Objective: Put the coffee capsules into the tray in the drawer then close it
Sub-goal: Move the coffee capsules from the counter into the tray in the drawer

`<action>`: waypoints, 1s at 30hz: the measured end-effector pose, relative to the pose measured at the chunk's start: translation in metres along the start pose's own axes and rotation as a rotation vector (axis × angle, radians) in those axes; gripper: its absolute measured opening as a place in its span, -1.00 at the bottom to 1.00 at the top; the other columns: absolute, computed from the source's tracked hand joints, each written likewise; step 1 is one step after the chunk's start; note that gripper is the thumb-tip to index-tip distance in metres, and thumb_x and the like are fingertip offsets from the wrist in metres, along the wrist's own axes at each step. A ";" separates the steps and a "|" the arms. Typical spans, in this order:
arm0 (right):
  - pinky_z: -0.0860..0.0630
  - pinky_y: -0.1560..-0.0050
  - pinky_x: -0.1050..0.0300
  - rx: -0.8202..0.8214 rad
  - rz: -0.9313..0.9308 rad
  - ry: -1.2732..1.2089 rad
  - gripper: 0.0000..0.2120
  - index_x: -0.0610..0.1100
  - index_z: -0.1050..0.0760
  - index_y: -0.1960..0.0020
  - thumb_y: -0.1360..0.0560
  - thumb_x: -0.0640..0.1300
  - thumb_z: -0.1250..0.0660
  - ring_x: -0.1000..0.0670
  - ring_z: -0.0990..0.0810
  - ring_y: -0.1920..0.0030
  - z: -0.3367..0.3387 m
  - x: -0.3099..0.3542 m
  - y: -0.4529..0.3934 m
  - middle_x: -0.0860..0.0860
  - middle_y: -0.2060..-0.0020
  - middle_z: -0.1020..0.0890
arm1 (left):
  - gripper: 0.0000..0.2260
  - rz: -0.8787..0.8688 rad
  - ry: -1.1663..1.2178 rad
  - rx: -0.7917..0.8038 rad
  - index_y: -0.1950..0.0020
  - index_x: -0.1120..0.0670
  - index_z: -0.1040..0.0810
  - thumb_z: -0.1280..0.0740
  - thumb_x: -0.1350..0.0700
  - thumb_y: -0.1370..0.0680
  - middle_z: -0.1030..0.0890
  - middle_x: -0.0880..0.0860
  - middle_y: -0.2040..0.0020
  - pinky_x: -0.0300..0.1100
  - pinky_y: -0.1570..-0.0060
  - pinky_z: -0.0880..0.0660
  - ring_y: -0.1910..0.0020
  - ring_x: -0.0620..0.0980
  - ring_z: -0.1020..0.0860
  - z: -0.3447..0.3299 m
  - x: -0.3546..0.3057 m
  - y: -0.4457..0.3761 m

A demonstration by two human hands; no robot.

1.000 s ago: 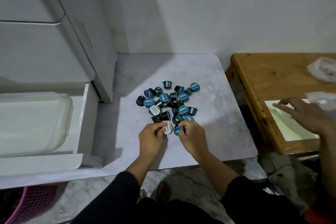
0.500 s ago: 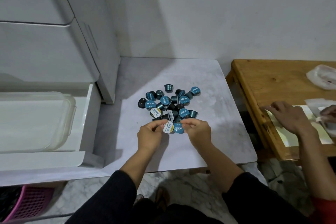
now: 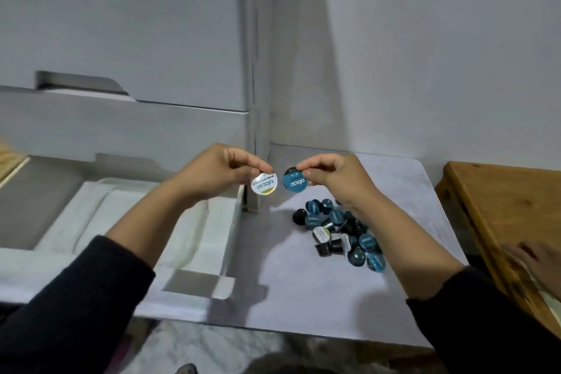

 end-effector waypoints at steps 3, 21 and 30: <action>-0.51 0.24 0.46 0.120 0.046 0.027 -0.82 -0.12 -0.63 0.15 -0.43 -0.37 -0.35 0.18 -0.56 0.36 -0.050 0.024 -0.010 0.04 0.31 -0.63 | -0.80 0.026 -0.111 0.071 0.11 0.02 -0.67 -0.33 0.30 -0.50 -0.71 -0.08 0.23 -0.43 0.07 -0.54 0.18 -0.19 -0.63 0.059 0.022 0.008; -0.49 0.32 0.43 0.387 -0.253 0.287 -0.87 -0.21 -0.67 0.13 -0.36 -0.34 -0.40 0.20 -0.54 0.39 -0.373 -0.014 -0.076 0.10 0.41 -0.64 | -0.79 0.104 -0.591 0.558 0.06 -0.04 -0.69 -0.33 0.23 -0.48 -0.69 -0.07 0.20 -0.55 0.24 -0.39 0.35 -0.35 -0.51 0.217 0.260 0.032; -0.60 0.09 0.17 0.397 -0.316 0.309 -0.87 -0.22 -0.67 0.13 -0.34 -0.35 -0.45 0.02 -0.61 0.24 -0.399 -0.032 -0.073 -0.18 0.20 -0.69 | -0.77 0.041 -0.648 0.613 0.09 0.04 -0.70 -0.30 0.30 -0.45 -0.71 0.01 0.09 -0.25 -0.08 -0.52 0.07 -0.11 -0.62 0.216 0.279 0.036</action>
Point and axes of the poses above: each hand's wrist, its own y-axis away from the middle knuckle, its own z-axis out of the back of the hand, x = y × z, the point moved 8 cm from there along -y, towards the middle knuckle
